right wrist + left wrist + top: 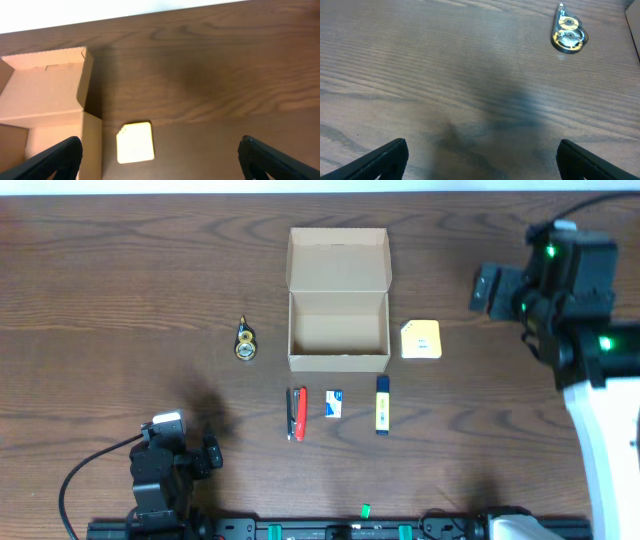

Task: Pack container
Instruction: 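Move the right gripper over the yellow spiral notepad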

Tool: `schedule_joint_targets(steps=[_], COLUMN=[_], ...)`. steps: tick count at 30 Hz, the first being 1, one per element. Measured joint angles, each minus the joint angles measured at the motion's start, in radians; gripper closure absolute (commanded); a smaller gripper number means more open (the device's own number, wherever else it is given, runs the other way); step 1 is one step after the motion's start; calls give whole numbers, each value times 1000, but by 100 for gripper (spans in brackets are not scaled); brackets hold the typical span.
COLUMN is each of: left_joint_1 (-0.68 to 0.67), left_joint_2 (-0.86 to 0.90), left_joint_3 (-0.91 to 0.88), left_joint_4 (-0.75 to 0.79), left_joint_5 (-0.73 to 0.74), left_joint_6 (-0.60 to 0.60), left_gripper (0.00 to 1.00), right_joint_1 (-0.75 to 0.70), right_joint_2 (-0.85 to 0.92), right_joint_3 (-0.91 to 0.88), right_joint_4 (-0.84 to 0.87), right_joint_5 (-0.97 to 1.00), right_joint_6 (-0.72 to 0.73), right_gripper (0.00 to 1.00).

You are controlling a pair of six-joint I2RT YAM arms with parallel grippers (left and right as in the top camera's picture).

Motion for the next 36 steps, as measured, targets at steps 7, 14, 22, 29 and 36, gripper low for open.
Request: schedule_joint_targets(steps=[7, 14, 22, 29, 36], left_joint_1=[0, 0, 0, 0, 0], left_joint_2=[0, 0, 0, 0, 0], left_joint_3=[0, 0, 0, 0, 0], left_joint_4=[0, 0, 0, 0, 0], left_joint_5=[0, 0, 0, 0, 0], left_joint_6=[0, 0, 0, 0, 0], left_gripper=[4, 4, 4, 4, 4], right_joint_1=[0, 0, 0, 0, 0], right_joint_2=[199, 309, 381, 438, 462], right_joint_3=[42, 42, 42, 42, 42], right_joint_4=[-71, -70, -71, -76, -65], right_joint_5=[-35, -40, -50, -64, -67], right_joint_6=[12, 12, 14, 16, 16], right_gripper=[1, 1, 1, 1, 1])
